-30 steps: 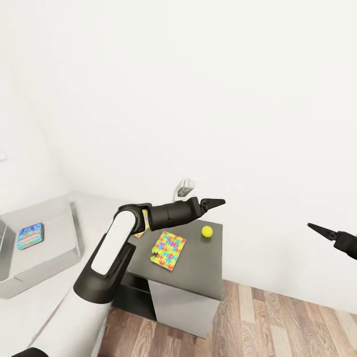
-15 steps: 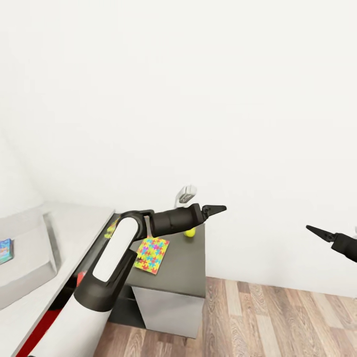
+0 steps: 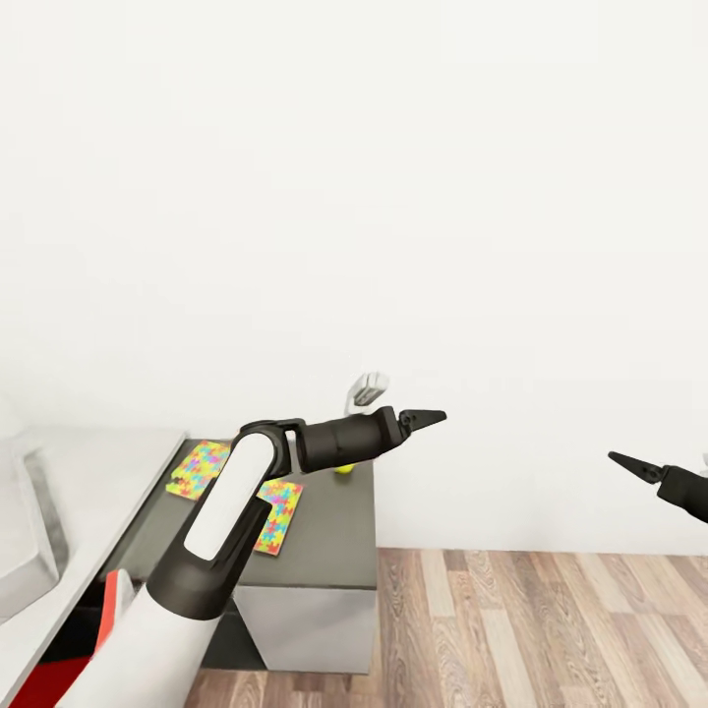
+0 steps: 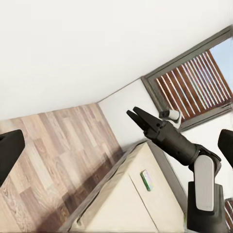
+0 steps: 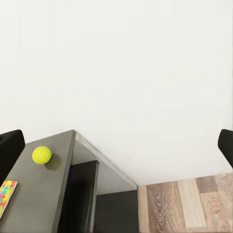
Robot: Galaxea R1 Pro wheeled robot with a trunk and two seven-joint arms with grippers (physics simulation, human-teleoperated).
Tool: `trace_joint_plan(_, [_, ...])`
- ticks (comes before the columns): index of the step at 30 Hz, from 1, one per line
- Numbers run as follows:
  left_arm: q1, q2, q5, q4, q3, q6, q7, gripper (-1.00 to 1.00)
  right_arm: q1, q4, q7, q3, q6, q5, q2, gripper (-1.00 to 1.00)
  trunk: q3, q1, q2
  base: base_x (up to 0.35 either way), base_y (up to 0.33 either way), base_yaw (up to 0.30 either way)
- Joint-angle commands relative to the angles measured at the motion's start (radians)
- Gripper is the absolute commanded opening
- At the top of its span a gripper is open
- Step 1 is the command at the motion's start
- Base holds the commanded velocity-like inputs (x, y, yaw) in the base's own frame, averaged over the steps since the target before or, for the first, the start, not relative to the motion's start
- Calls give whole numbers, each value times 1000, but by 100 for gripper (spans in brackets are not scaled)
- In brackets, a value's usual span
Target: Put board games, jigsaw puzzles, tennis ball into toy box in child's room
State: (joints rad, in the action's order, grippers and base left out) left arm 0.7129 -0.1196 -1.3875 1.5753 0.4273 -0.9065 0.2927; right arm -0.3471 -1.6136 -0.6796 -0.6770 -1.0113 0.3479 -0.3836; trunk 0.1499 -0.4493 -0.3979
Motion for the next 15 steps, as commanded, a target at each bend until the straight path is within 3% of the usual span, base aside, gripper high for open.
trace_joint_plan(1, [1, 0, -10, 0, 0, -2, 11, 100, -1, 0, -7, -1, -5, -6, 0, 100, 1, -1, -2, 0, 0, -256])
trace_joint_plan(15, [1, 3, -12, 1, -9, -3, 12, 100, -1, -1, -5, -1, -6, -9, 0, 100, -13, -1, -2, 0, 0, -256])
